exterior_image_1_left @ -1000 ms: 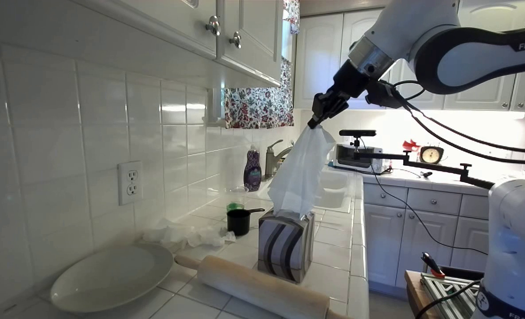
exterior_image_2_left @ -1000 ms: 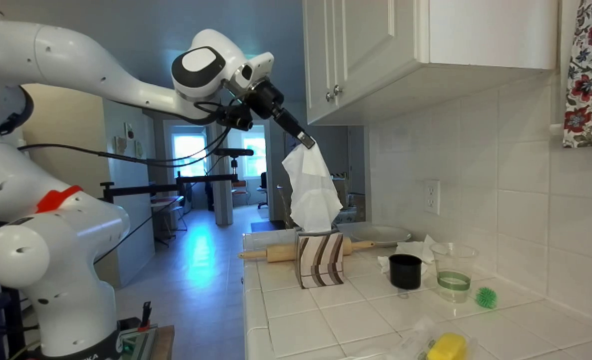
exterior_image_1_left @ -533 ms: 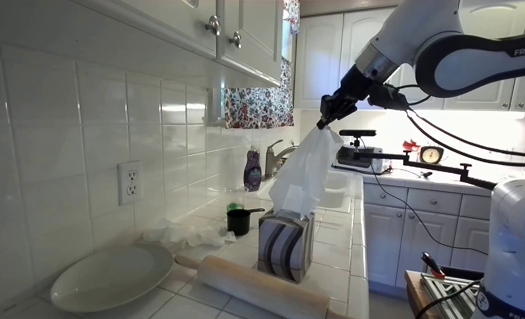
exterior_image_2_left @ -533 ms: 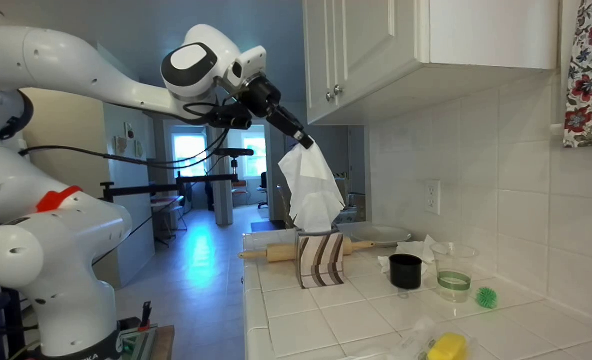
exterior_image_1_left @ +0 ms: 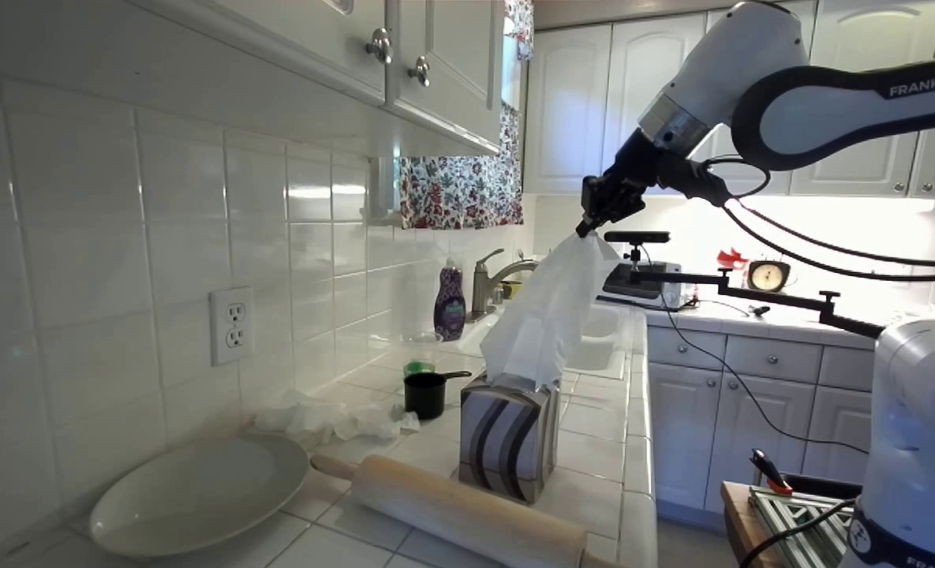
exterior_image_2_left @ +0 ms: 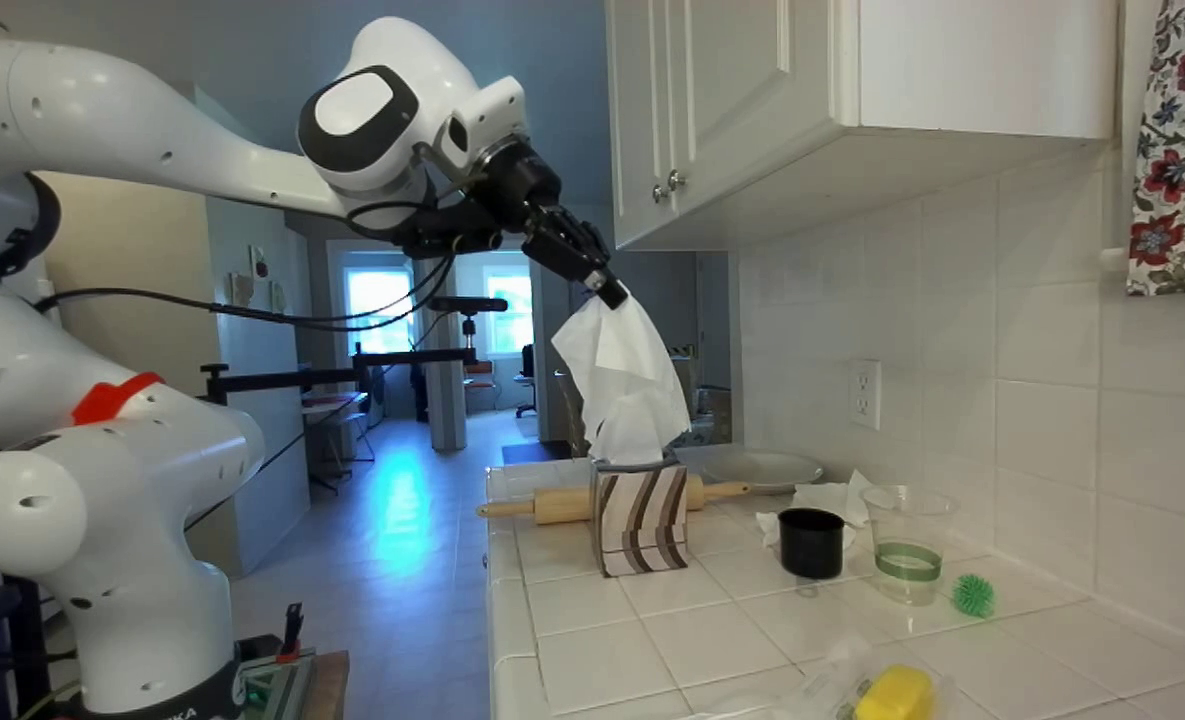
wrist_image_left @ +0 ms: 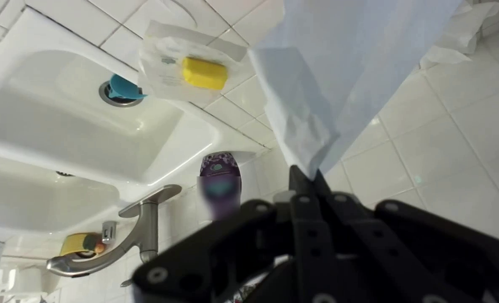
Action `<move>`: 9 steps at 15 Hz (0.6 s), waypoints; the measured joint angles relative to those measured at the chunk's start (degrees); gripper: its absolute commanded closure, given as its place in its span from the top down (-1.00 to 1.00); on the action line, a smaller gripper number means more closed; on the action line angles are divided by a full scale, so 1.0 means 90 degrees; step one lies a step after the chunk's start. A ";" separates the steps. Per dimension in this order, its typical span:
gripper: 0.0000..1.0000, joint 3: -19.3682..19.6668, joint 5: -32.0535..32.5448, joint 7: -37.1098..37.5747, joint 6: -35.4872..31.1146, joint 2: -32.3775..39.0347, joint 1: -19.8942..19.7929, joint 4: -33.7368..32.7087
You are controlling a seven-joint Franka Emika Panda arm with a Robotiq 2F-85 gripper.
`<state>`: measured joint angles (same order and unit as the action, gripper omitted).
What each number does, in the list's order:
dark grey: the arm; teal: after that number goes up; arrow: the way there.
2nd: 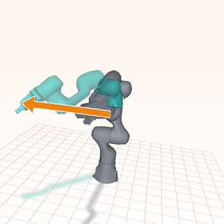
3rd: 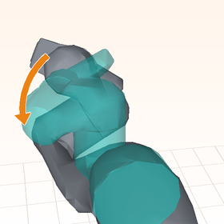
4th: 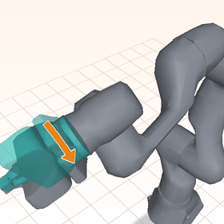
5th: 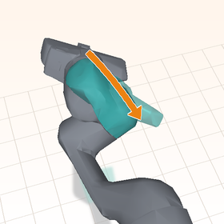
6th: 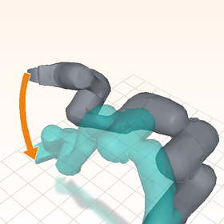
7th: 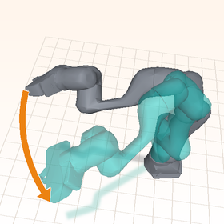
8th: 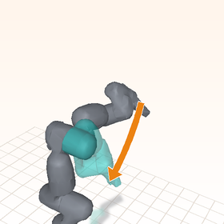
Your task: Pick up the napkin from the box and put it on the counter
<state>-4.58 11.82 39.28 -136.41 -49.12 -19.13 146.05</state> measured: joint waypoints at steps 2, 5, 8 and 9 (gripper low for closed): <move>-0.99 0.0157 -0.0071 0.0000 0.0003 0.0000 -0.0006 0.0026; -0.99 0.0344 -0.0235 -0.0002 0.0031 0.0000 -0.0055 0.0051; -0.99 0.0516 -0.0347 -0.0003 0.0060 0.0000 -0.0110 0.0063; -0.99 0.0565 -0.0386 -0.0004 0.0065 0.0000 -0.0135 0.0065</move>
<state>0.50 8.35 39.24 -135.82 -49.13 -20.35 146.64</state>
